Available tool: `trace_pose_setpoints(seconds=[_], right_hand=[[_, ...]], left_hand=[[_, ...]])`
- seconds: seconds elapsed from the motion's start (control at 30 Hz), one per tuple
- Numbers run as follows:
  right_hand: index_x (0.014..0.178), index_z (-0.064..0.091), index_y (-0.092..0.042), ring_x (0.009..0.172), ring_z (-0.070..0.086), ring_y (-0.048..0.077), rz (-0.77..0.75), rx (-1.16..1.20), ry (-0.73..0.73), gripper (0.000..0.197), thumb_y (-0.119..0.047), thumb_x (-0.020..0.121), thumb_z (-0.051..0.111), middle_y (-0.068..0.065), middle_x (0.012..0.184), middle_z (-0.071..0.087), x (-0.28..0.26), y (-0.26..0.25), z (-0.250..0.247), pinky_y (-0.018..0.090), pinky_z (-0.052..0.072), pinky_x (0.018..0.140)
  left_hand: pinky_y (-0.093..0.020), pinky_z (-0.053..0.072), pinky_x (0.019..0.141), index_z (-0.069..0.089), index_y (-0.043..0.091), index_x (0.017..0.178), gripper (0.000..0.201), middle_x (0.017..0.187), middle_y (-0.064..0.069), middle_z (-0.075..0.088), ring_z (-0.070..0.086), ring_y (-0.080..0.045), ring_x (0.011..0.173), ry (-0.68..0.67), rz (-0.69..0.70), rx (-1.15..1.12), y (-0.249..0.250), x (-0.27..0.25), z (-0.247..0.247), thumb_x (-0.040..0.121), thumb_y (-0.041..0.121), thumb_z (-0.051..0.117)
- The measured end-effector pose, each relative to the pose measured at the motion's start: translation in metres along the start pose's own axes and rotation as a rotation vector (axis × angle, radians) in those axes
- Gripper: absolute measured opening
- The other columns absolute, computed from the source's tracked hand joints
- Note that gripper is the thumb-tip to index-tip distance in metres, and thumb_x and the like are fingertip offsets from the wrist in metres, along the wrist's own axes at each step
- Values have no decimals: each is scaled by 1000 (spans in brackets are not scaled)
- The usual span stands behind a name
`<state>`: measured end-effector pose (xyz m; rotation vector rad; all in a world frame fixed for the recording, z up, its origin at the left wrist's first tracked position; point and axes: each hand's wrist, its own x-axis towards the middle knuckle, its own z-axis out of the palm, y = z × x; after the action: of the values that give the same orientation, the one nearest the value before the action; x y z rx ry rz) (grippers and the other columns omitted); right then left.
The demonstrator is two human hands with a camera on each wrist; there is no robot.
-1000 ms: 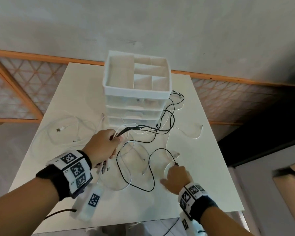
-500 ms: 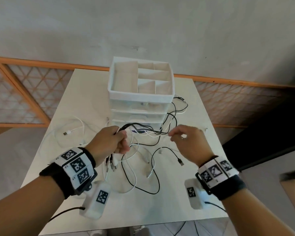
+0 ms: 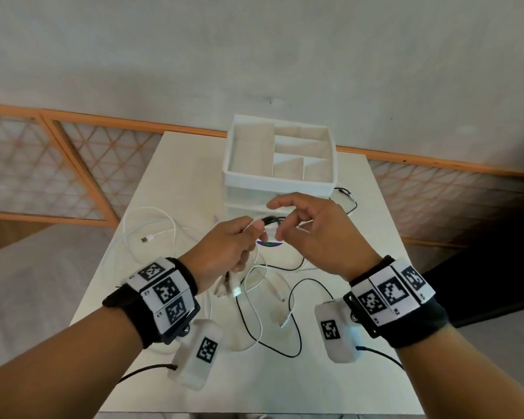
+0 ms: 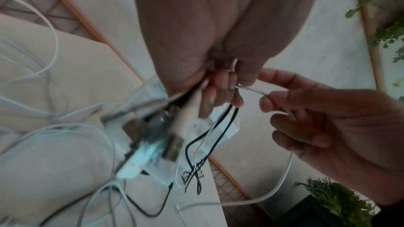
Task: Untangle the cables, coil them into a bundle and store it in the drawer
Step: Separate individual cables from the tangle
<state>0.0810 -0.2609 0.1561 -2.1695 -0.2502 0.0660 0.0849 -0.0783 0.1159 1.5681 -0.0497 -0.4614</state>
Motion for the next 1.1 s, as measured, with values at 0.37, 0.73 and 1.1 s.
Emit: trace_pose_setpoints(seconds=[0.37,0.73,1.1], right_hand=[[77,73,-19,67,70,25,683,-329,294,36,-44,96,54,5,76,74,17,100,-69,36,58,79],[85,75,-29,88,68,19,344,-169,663,10,-24,90,67,-3,92,75,37,96,-94,33,54,78],[93,69,-23,75,73,14,407,-57,501,12,-33,94,64,-5,94,74,46,102,-96,38,62,75]], left_hand=[[-22,23,40,56,-3,76,47,48,1,30,26,-14,40,327,85,320,12,2,-65,90,40,66],[-22,22,42,65,8,76,32,50,1,27,20,-15,42,226,9,245,8,2,-54,93,35,63],[-21,23,41,56,10,75,28,52,3,40,28,-6,35,246,-130,274,-4,9,-50,99,23,53]])
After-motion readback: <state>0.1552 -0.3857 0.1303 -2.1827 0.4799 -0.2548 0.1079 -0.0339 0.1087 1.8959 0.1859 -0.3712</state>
